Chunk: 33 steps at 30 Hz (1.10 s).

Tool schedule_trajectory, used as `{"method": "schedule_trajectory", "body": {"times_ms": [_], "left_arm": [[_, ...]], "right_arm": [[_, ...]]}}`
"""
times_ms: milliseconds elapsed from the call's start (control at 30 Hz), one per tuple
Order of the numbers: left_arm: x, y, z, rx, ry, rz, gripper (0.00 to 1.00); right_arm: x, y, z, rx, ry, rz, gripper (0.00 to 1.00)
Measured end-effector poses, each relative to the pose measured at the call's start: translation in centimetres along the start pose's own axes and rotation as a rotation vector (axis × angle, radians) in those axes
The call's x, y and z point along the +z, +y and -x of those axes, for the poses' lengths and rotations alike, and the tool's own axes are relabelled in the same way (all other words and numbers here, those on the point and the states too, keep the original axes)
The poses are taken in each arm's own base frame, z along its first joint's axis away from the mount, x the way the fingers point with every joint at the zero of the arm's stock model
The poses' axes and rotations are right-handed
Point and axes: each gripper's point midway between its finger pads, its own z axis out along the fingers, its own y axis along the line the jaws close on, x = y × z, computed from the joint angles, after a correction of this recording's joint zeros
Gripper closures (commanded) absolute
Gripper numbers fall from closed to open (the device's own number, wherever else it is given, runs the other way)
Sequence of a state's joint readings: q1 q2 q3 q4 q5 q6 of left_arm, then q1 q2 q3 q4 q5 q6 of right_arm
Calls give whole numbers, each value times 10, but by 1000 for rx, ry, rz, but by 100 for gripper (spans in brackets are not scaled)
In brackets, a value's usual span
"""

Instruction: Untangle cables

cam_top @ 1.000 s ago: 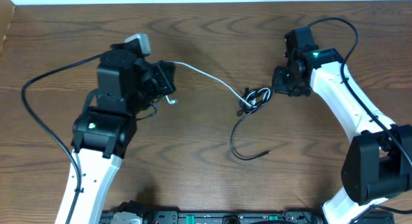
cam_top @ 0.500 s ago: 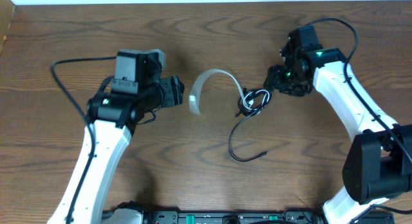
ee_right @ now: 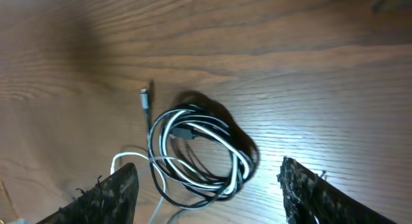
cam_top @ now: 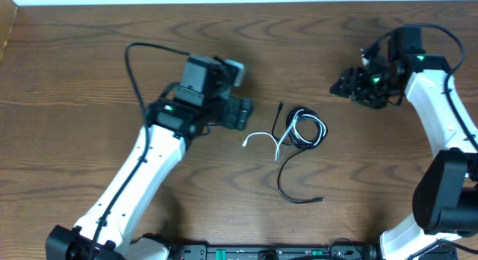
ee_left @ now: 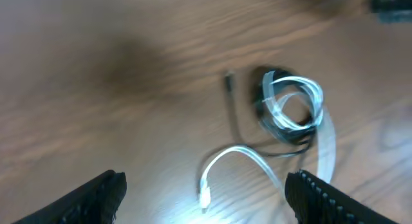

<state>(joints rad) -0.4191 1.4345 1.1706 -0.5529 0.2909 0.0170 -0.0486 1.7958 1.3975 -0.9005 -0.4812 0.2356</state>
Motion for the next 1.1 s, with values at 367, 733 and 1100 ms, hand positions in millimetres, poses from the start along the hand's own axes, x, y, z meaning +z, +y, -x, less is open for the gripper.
{"method": "schedule_trajectory", "body": {"times_ms": [367, 733, 1100], "left_arm": [[43, -109, 23, 236, -120, -202, 16], [103, -173, -19, 321, -31, -294, 24], [178, -156, -50, 240, 33, -198, 32]], "right_arm": [[-10, -18, 3, 43, -5, 6, 34], [-10, -18, 0, 35, 7, 3, 35], [-10, -22, -4, 44, 20, -16, 36]]}}
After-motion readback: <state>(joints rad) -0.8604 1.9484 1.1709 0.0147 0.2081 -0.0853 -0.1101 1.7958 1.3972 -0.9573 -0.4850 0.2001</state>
